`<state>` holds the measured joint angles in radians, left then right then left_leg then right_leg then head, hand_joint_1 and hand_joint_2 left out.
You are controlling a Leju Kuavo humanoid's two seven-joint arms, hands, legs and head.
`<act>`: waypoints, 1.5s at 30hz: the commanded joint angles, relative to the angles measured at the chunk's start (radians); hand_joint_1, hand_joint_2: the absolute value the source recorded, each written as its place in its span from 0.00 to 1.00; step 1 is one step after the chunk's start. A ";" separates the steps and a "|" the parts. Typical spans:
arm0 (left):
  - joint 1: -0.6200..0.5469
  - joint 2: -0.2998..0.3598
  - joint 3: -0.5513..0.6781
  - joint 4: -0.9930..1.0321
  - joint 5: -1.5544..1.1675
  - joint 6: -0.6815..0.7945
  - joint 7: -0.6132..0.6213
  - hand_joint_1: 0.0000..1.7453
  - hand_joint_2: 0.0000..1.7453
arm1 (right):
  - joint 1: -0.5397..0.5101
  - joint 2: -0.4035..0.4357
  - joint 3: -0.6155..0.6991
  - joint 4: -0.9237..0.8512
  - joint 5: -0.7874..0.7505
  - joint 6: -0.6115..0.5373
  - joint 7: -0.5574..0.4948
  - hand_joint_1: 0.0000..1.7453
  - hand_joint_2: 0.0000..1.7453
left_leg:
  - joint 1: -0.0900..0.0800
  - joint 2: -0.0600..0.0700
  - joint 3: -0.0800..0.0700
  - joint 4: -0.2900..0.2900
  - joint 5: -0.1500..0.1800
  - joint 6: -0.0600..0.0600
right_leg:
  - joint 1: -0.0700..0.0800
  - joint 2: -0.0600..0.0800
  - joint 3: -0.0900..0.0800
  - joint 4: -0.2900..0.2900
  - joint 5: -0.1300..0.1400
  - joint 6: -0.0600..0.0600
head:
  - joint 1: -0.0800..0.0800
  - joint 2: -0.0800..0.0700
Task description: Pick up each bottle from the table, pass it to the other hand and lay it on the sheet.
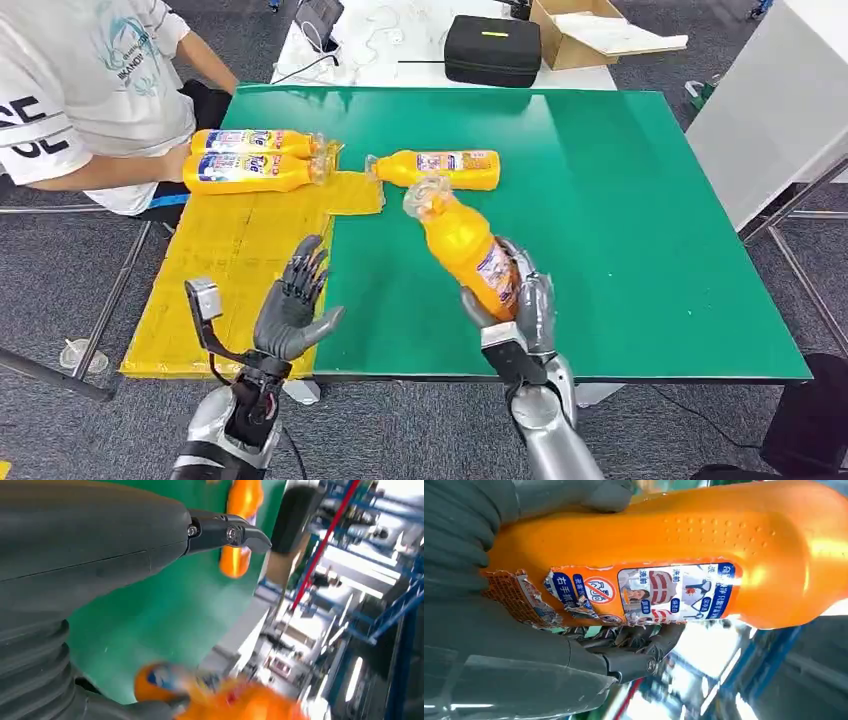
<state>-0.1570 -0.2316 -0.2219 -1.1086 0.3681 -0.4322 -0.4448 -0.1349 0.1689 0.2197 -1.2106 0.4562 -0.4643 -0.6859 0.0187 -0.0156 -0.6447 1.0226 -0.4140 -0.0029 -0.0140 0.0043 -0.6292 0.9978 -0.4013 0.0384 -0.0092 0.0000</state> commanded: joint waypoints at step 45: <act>-0.074 0.025 -0.122 0.117 0.080 -0.056 -0.001 1.00 1.00 | -0.204 0.176 0.384 0.628 0.053 -0.020 0.038 1.00 1.00 | 0.001 0.001 0.002 0.000 0.000 0.001 | 0.001 0.000 0.001 0.000 -0.001 -0.001 | 0.000 0.000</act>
<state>-0.1995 -0.1980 -0.3059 -0.9690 0.4410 -0.4734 -0.4463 -0.3155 0.3288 0.5509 -0.6779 0.5135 -0.4986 -0.6550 0.0192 -0.0150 -0.6448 1.0226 -0.4136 -0.0031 -0.0138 0.0055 -0.6302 0.9979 -0.4012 0.0383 -0.0088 0.0000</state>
